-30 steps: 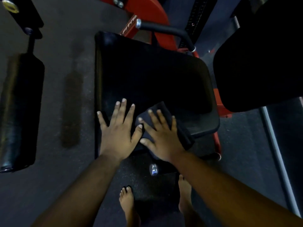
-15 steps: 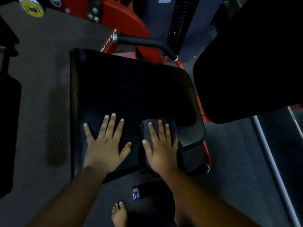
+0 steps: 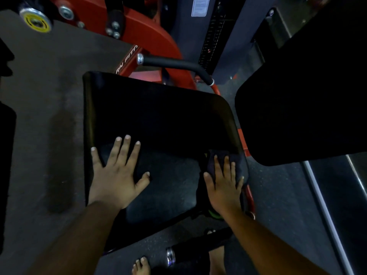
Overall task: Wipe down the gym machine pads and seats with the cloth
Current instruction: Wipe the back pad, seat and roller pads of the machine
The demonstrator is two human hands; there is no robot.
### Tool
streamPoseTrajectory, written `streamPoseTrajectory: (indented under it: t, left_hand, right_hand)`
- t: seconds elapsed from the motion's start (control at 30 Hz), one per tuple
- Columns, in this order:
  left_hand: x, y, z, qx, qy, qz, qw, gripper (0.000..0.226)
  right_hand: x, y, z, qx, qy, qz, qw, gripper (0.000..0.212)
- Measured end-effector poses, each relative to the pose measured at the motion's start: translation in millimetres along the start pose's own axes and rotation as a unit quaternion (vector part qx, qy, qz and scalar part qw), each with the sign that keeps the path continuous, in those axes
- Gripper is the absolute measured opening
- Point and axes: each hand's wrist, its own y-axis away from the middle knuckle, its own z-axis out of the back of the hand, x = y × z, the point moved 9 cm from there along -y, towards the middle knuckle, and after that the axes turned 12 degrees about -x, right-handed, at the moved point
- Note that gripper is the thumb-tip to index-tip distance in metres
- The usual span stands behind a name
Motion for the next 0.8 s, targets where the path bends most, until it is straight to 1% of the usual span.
streamPoseTrajectory:
  t: [0.03, 0.1, 0.2, 0.23, 0.27, 0.3, 0.37, 0.4, 0.43, 0.47, 0.5, 0.53, 0.57, 0.6, 0.63, 0.67, 0.7, 0.73, 0.77, 0.8]
  left_hand:
    - [-0.8, 0.2, 1.2, -0.003, 0.001, -0.001, 1.000, 0.086]
    - [-0.4, 0.4, 2.2, -0.009, 0.006, -0.001, 1.000, 0.086]
    - [-1.2, -0.9, 0.2, -0.001, 0.007, -0.003, 1.000, 0.086]
    - [-0.8, -0.7, 0.1, 0.000, 0.009, -0.004, 1.000, 0.087]
    - [-0.5, -1.1, 0.2, -0.001, 0.012, -0.003, 1.000, 0.087]
    - [0.1, -0.8, 0.2, 0.001, 0.013, -0.001, 1.000, 0.087]
    - [0.2, -1.0, -0.2, 0.007, 0.014, -0.001, 1.000, 0.087]
    - [0.3, -1.1, -0.5, 0.008, 0.010, -0.002, 1.000, 0.087]
    - [0.5, -1.1, -0.9, 0.009, 0.008, -0.004, 1.000, 0.087]
    - [0.4, -0.8, -1.5, 0.011, 0.008, -0.006, 1.000, 0.087]
    - [0.2, -0.8, -2.3, 0.012, 0.011, -0.009, 1.000, 0.087]
    - [0.4, -0.9, -2.6, 0.010, 0.013, -0.011, 1.000, 0.087]
    - [1.2, -1.2, -3.6, 0.009, 0.013, -0.012, 1.000, 0.086]
    - [1.3, -1.1, -4.1, 0.008, 0.013, -0.012, 1.000, 0.086]
    - [1.1, -0.5, -3.6, 0.005, 0.013, -0.014, 1.000, 0.086]
    - [0.4, -0.8, -3.2, -0.001, 0.013, -0.015, 1.000, 0.086]
    - [0.9, -1.0, -3.6, -0.003, 0.011, -0.016, 1.000, 0.086]
    - [1.4, -1.6, -4.5, 0.000, 0.008, -0.014, 1.000, 0.086]
    - [1.9, -1.7, -4.8, 0.003, 0.008, -0.012, 1.000, 0.086]
    - [1.7, -1.9, -4.4, 0.002, 0.010, -0.010, 1.000, 0.086]
  right_hand:
    - [-1.8, -11.9, 2.1, 0.000, 0.007, -0.002, 1.000, 0.065]
    - [3.1, -55.3, 6.4, -0.024, 0.017, -0.028, 0.999, 0.063]
    - [18.5, -111.4, 7.1, -0.026, -0.002, -0.119, 0.993, 0.064]
    - [28.6, -111.4, 5.5, -0.032, -0.001, -0.124, 0.992, 0.065]
    - [44.0, -102.1, 3.7, -0.045, 0.005, -0.095, 0.994, 0.066]
    - [62.8, -82.6, 1.9, -0.056, 0.010, -0.045, 0.997, 0.067]
    - [98.4, -19.5, -4.4, -0.043, 0.001, 0.062, 0.997, 0.068]
    - [108.6, 15.3, -9.6, -0.022, -0.005, 0.102, 0.994, 0.068]
    - [114.5, 40.2, -14.0, -0.006, -0.012, 0.133, 0.991, 0.068]
    - [114.4, 48.1, -14.6, 0.006, -0.018, 0.149, 0.989, 0.067]
    - [110.5, 36.8, -13.2, 0.011, -0.015, 0.159, 0.987, 0.065]
    - [104.1, 11.8, -10.2, 0.003, -0.002, 0.155, 0.988, 0.064]
    - [97.5, -22.5, -7.6, -0.011, 0.011, 0.134, 0.991, 0.064]
    - [89.1, -62.5, -3.5, -0.025, 0.016, 0.087, 0.996, 0.064]
    - [79.5, -100.5, 1.3, -0.029, 0.008, 0.023, 0.999, 0.064]
    - [72.8, -131.3, 4.2, -0.032, -0.005, -0.035, 0.999, 0.065]
    - [71.4, -150.3, 5.9, -0.036, -0.009, -0.072, 0.997, 0.066]
    - [75.6, -155.4, 4.8, -0.037, -0.006, -0.081, 0.996, 0.067]
    - [82.7, -147.8, 2.9, -0.039, 0.001, -0.062, 0.997, 0.068]
    - [90.2, -126.7, 1.3, -0.035, 0.007, -0.024, 0.999, 0.069]
